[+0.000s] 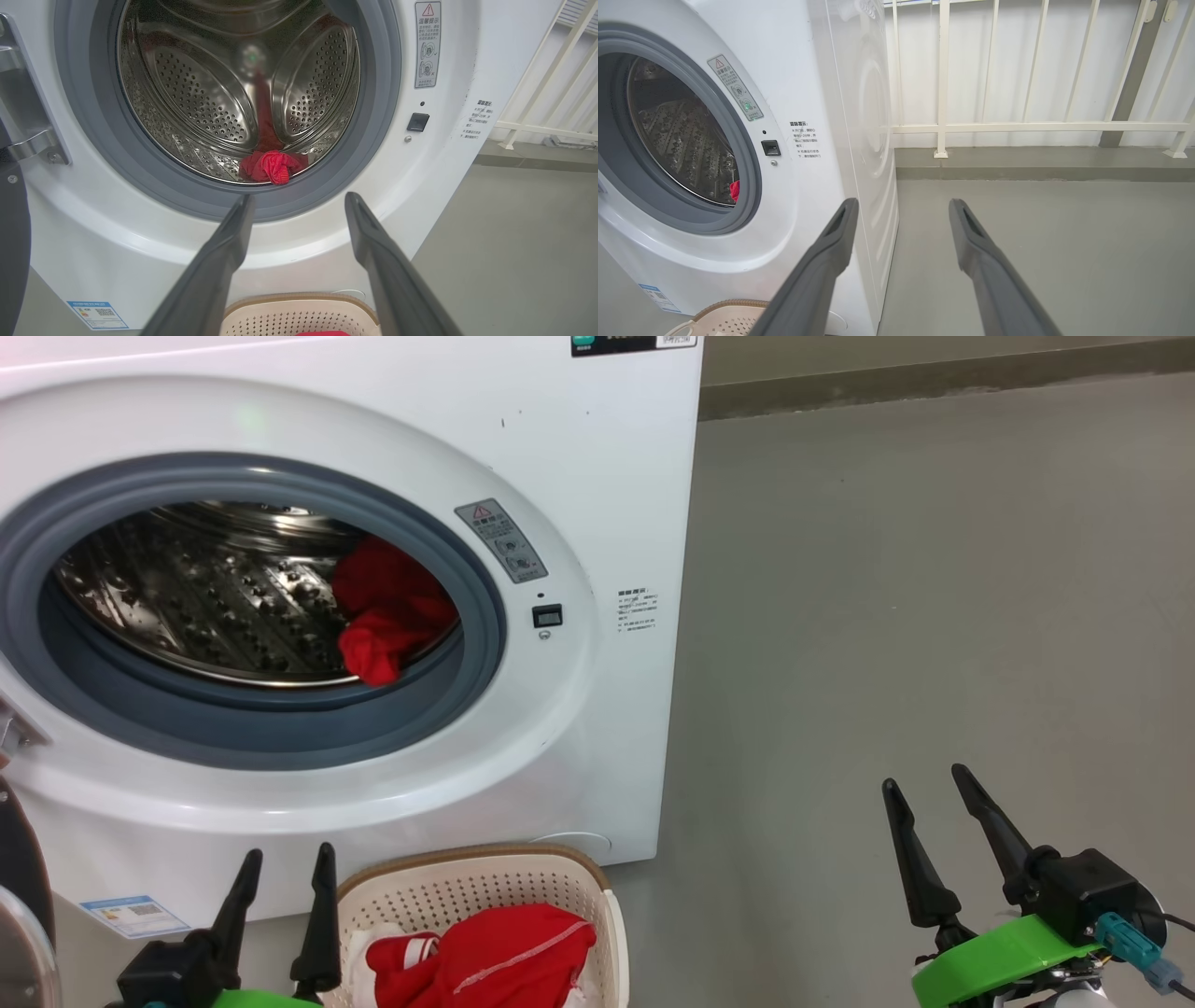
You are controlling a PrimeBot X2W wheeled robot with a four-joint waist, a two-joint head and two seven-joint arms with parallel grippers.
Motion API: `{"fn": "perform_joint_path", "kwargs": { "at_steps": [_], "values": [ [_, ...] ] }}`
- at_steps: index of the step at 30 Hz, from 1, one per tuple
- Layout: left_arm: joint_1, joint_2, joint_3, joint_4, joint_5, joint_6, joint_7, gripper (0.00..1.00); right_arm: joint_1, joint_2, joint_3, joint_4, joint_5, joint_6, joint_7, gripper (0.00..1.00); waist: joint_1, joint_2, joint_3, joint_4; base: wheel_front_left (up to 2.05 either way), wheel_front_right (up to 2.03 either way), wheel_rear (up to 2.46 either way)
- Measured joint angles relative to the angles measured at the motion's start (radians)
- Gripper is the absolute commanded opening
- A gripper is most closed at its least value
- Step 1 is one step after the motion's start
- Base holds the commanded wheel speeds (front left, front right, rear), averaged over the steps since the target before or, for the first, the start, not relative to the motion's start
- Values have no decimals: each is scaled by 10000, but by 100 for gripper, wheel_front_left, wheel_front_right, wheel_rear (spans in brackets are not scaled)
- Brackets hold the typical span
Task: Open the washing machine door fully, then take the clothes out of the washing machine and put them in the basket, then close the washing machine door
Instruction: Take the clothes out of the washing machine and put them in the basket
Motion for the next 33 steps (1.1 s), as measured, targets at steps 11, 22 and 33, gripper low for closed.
{"fn": "perform_joint_path", "kwargs": {
  "at_steps": [11,22,33],
  "values": [
    [-9,-35,48,-29,-4,-73,0,100,-2,-25,0,-46,0,0,0,100,0,-1,142,76,0,0,0],
    [-12,-38,54,-29,-44,-75,0,100,-6,-27,6,-52,2,0,0,100,0,0,228,87,0,0,0],
    [-97,-42,8,12,-50,-75,0,100,-40,-25,17,-65,2,0,0,100,0,0,494,80,0,0,0]
  ]
}}
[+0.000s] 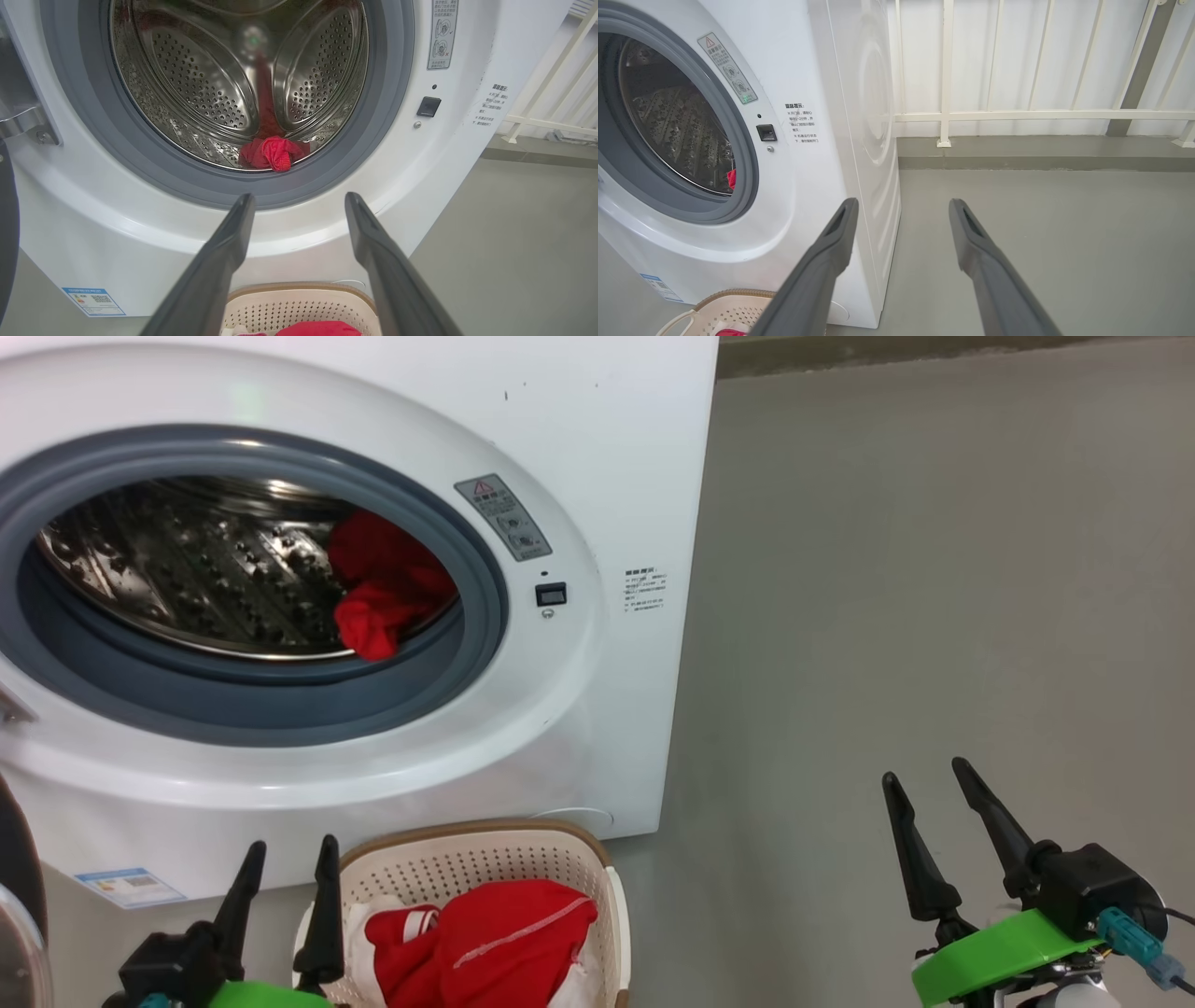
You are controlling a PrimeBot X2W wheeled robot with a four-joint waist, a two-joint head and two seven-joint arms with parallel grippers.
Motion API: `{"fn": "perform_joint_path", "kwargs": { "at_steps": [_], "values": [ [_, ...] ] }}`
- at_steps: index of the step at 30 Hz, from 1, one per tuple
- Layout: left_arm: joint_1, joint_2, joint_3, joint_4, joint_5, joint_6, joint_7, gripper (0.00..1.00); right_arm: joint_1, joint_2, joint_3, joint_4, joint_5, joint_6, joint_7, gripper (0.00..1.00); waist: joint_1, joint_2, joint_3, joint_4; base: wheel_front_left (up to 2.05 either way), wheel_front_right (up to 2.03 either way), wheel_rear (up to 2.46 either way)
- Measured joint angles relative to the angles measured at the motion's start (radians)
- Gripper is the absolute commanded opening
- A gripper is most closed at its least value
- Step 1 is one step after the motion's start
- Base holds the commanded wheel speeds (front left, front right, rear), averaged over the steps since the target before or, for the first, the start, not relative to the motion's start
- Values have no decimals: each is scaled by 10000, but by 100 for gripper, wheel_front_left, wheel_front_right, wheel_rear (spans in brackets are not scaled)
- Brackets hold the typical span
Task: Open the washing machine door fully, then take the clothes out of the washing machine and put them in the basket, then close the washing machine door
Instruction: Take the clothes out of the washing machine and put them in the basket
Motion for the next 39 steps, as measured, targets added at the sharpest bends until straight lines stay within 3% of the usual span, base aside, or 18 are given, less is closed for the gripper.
{"fn": "perform_joint_path", "kwargs": {
  "at_steps": [13,28,39],
  "values": [
    [-1727,-15,207,633,2,0,-2,100,-701,-2,73,-86,0,0,0,100,0,0,931,86,0,0,0],
    [-4880,104,224,2824,-82,-2,-6,100,-1521,-88,299,-123,-8,0,0,100,0,0,2156,26,0,0,0],
    [-7496,865,86,4742,-54,-13,-44,100,-2025,-217,558,-169,-140,0,0,100,0,0,3241,-275,0,0,0]
  ]
}}
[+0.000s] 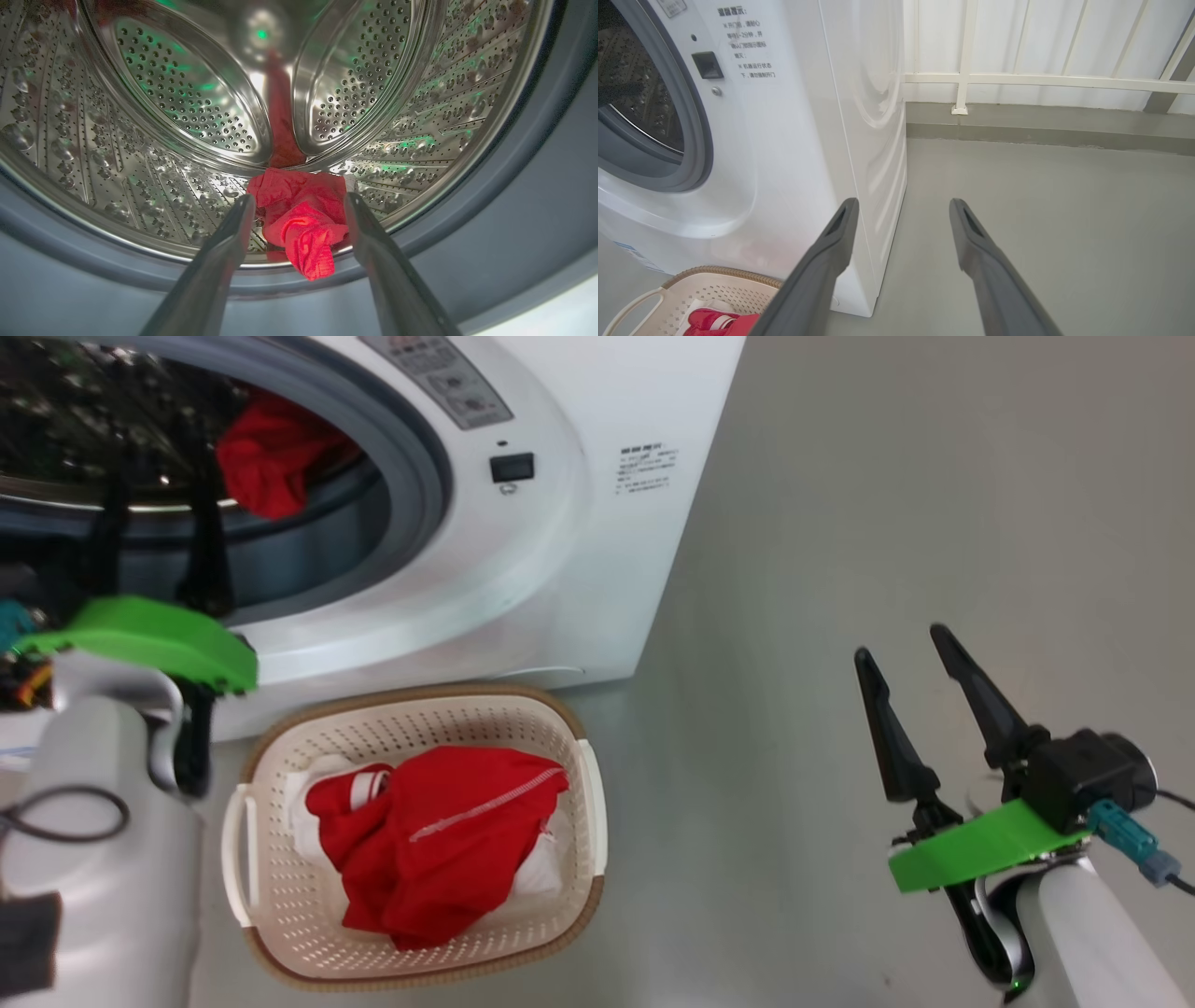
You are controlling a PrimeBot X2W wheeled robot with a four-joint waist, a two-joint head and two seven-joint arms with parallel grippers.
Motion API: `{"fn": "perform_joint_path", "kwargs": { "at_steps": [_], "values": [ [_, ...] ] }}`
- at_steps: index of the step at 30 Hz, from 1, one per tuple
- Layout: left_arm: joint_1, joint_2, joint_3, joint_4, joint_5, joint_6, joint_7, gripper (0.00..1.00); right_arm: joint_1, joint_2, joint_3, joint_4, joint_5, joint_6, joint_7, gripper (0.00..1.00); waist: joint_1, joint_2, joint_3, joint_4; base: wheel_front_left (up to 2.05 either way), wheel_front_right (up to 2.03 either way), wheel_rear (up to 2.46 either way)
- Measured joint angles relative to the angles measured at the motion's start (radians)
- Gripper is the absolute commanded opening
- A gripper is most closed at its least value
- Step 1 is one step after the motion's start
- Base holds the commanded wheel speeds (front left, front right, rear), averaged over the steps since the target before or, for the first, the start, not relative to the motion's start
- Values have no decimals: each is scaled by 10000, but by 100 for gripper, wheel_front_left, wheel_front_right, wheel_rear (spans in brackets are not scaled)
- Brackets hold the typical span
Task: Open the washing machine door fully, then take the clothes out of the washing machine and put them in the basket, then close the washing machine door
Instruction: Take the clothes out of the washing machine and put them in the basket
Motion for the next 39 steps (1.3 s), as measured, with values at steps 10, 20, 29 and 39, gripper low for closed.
{"fn": "perform_joint_path", "kwargs": {
  "at_steps": [10,20,29,39],
  "values": [
    [-1837,128,-196,1666,0,0,-2,100,-313,-35,44,-236,-50,0,-2,100,0,0,648,-224,0,0,0],
    [-3524,81,-347,3766,-470,-2,1237,100,-582,0,314,-105,-46,0,-2,100,0,0,1106,-393,0,0,0],
    [-3928,196,-610,4694,-654,17,2483,100,-813,12,593,-96,178,0,-2,100,0,0,1242,-594,0,0,0],
    [-3939,284,-959,4782,-512,293,1919,0,-813,73,583,-36,303,0,-2,100,1,0,1158,-643,0,0,0]
  ]
}}
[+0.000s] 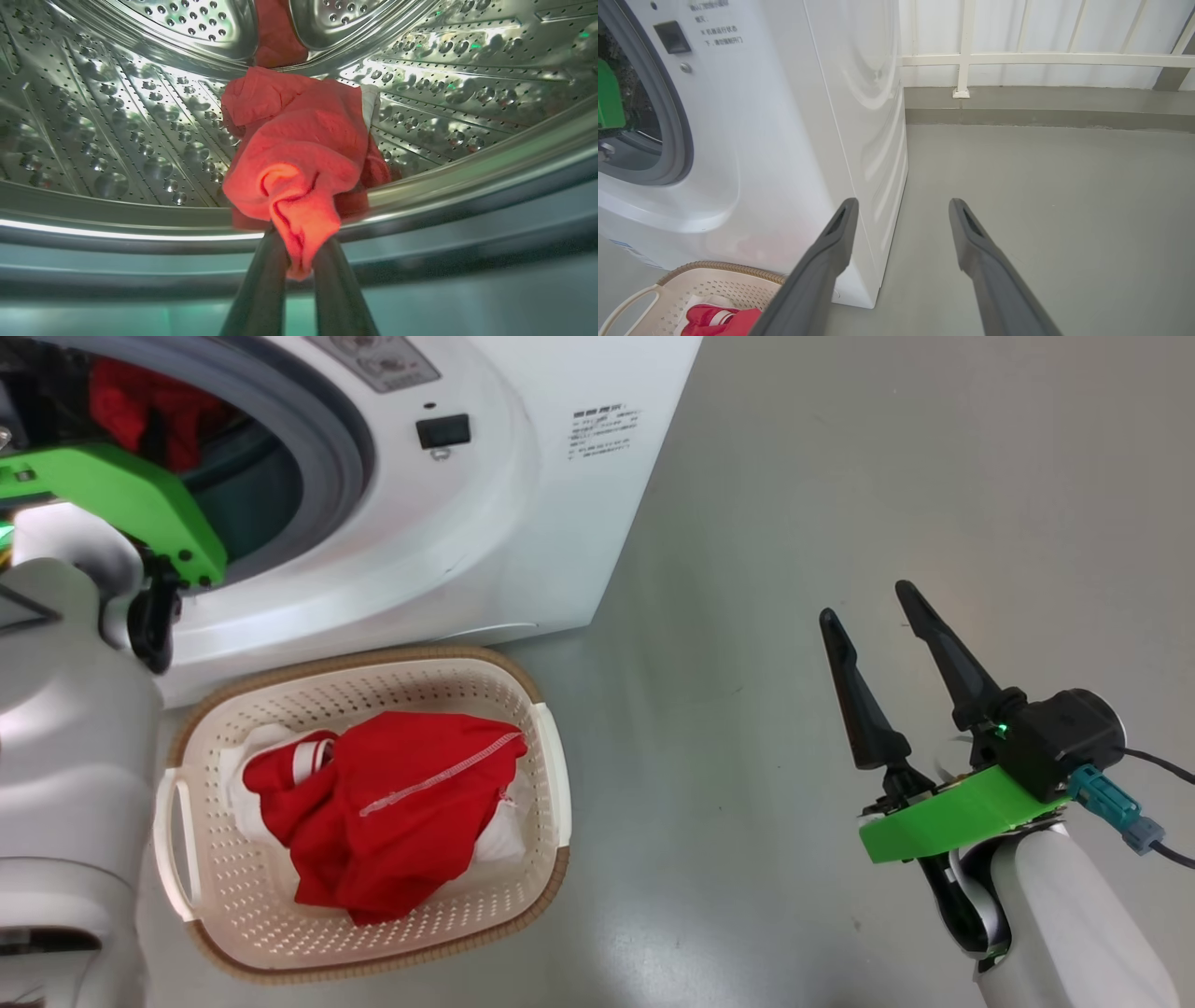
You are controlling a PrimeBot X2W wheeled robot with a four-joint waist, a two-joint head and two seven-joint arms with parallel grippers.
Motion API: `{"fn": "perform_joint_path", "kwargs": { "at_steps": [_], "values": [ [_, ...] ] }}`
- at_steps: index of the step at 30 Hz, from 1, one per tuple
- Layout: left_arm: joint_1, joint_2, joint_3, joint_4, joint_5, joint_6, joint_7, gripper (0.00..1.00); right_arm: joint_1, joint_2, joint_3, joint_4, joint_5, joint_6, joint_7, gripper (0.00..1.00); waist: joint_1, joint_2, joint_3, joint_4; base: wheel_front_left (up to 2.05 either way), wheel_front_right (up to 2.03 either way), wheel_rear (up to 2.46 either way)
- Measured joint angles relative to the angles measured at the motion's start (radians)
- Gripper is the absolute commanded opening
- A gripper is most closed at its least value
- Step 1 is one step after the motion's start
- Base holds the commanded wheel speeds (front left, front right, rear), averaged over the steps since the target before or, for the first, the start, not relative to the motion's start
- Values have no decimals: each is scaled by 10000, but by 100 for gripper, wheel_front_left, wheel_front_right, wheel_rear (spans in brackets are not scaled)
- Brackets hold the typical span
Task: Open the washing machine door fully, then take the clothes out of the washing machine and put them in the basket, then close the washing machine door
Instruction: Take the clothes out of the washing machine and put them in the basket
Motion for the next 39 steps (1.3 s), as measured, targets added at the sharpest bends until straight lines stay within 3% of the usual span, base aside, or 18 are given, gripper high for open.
{"fn": "perform_joint_path", "kwargs": {
  "at_steps": [16,27,39],
  "values": [
    [1693,163,261,-573,-422,-119,-1837,0,46,58,6,226,201,0,0,100,0,0,-893,128,0,0,0],
    [4846,-10,1099,-4719,-357,44,-1875,0,639,46,23,380,207,0,0,100,0,0,-1945,404,0,0,0],
    [7224,-357,1555,-6738,-234,44,-1875,0,1272,12,84,568,272,0,2,100,0,0,-3159,573,0,0,0]
  ]
}}
